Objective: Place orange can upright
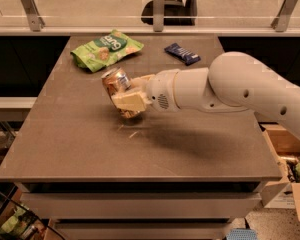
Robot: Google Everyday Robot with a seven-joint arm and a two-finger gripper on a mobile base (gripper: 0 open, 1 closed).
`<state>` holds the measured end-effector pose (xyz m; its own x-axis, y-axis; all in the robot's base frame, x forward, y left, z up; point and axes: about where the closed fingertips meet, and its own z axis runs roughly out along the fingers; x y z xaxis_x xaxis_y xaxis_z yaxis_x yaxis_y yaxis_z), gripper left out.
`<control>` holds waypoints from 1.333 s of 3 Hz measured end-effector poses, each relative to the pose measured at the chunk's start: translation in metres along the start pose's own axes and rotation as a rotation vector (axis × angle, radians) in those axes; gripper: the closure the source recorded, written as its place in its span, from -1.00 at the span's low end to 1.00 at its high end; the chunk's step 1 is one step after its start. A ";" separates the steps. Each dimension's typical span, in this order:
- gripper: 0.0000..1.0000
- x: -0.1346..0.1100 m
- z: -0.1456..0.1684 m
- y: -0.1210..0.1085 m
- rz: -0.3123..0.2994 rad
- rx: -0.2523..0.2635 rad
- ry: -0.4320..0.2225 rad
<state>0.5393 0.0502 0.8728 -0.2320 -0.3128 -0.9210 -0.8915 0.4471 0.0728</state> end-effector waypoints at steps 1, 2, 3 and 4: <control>1.00 0.005 0.007 -0.008 0.021 -0.016 -0.026; 1.00 0.005 0.007 -0.008 0.021 -0.016 -0.026; 1.00 0.004 0.007 -0.008 0.022 -0.016 -0.026; 1.00 0.004 0.007 -0.008 0.022 -0.015 -0.026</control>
Offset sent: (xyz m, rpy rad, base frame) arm 0.0279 -0.0008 -0.0378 0.1499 0.0408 -0.0036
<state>0.5478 0.0511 0.8655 -0.2415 -0.2814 -0.9287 -0.8923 0.4405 0.0986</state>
